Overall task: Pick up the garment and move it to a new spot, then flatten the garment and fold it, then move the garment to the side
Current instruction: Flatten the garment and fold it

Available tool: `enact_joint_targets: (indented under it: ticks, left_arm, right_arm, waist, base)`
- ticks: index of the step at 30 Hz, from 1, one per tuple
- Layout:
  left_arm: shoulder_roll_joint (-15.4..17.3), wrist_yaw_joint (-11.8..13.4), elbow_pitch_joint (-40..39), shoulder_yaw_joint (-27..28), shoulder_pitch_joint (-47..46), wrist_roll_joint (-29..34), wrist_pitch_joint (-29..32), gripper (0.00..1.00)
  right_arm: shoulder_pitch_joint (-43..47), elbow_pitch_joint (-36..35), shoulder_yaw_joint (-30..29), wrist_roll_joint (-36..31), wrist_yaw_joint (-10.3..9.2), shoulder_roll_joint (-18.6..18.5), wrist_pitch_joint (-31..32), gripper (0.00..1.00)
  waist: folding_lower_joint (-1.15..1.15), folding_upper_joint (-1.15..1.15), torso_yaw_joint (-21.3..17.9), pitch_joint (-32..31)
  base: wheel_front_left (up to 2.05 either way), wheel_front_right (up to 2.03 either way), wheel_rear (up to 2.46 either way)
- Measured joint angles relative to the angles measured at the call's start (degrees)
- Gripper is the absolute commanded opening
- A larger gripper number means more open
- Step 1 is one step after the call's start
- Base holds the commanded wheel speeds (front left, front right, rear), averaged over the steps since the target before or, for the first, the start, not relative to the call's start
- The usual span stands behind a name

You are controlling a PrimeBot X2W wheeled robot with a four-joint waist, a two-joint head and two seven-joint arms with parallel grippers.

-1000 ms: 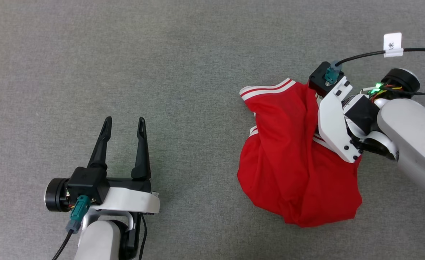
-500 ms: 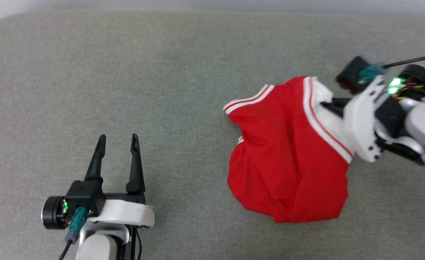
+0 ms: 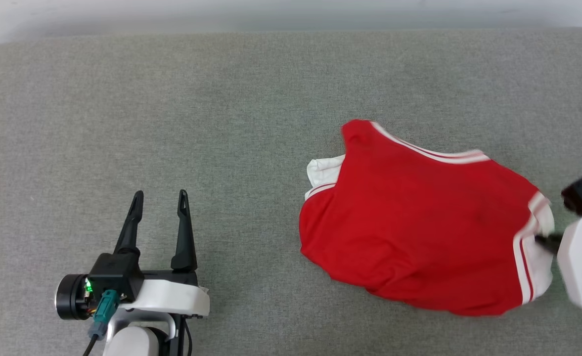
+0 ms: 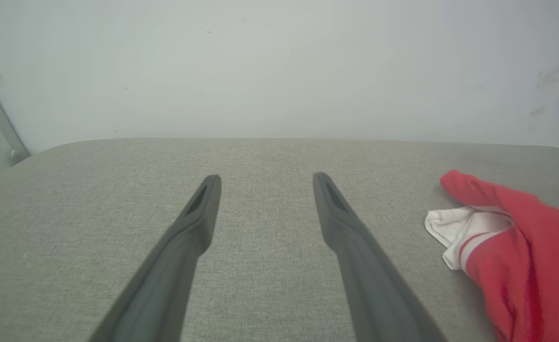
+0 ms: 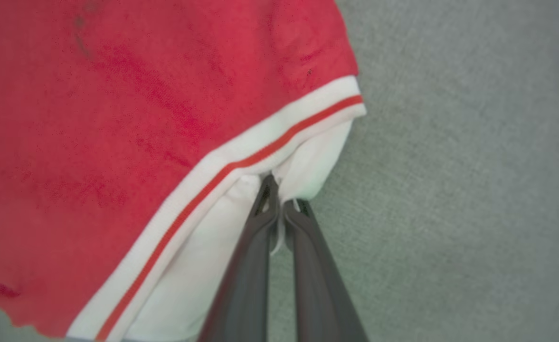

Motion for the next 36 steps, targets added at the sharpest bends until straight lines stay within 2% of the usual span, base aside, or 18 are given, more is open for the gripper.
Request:
enact_joint_targets:
  ticks: [3,6,7,9,14,18,23,28,31,36]
  left_arm:
    - [0.00,-0.13,0.34,-0.20,0.00,0.07,0.00,1.00]
    - [0.01,-0.40,1.02,-0.48,0.07,0.20,0.00,1.00]
    - [0.01,-0.40,1.12,-0.44,0.25,0.34,0.00,1.00]
    - [-0.01,-0.47,1.79,-0.13,1.40,0.89,0.00,1.00]
    - [-0.01,-0.86,2.13,0.76,2.53,1.67,0.00,1.00]
    - [0.02,-1.49,2.24,1.36,2.53,2.29,0.00,1.00]
    - [0.76,-2.49,2.60,2.03,1.43,3.04,0.00,1.00]
    - [2.40,-4.11,3.63,2.46,-2.94,3.42,0.00,1.00]
    - [4.10,-5.39,4.88,1.96,-7.30,3.81,0.00,1.00]
    - [6.67,-7.65,8.94,-0.76,-16.29,4.52,0.31,1.00]
  right_arm:
    - [3.91,2.70,-0.51,1.31,-0.07,1.80,1.05,0.00]
    - [4.58,3.63,-0.93,-0.78,-0.03,2.20,0.38,0.00]
    - [5.29,3.89,-1.96,-0.58,-0.03,2.56,-0.51,0.04]
    - [6.70,3.94,-5.58,-2.45,0.00,2.98,-5.36,1.00]
    - [6.64,3.27,-15.05,-7.49,-0.01,4.15,-15.39,1.00]
    - [7.05,2.23,-24.48,-15.43,-0.01,8.22,-24.76,1.00]
    - [12.18,-2.58,-40.01,-26.50,-0.01,17.56,-30.09,1.00]
    - [21.13,-15.00,-52.69,-37.64,0.00,29.03,-30.65,1.00]
    - [25.64,-23.39,-57.15,-42.77,-0.01,34.86,-30.78,1.00]
    - [33.28,-31.33,-59.85,-47.02,0.00,42.28,-30.78,1.00]
  waist:
    - [0.00,0.00,0.04,-0.21]
    - [0.00,0.00,0.33,-0.98]
    - [0.00,0.00,0.33,-1.34]
    - [0.00,0.00,0.12,-3.20]
    - [-0.01,0.00,-0.52,-5.85]
    - [-0.01,0.00,-1.28,-7.22]
    - [0.00,0.00,-1.96,-7.87]
    - [0.00,0.00,-2.37,-7.54]
    - [0.00,0.00,-2.56,-6.88]
    - [0.00,0.00,-2.93,-5.36]
  base:
    - [0.00,0.00,0.00]
    - [0.00,0.00,0.00]
    - [0.00,0.00,0.00]
    - [0.00,0.00,0.00]
    - [0.00,0.00,0.00]
    - [0.00,0.00,0.00]
    - [0.00,0.00,0.00]
    - [0.00,0.00,0.00]
    - [0.00,0.00,0.00]
    - [0.00,0.00,0.00]
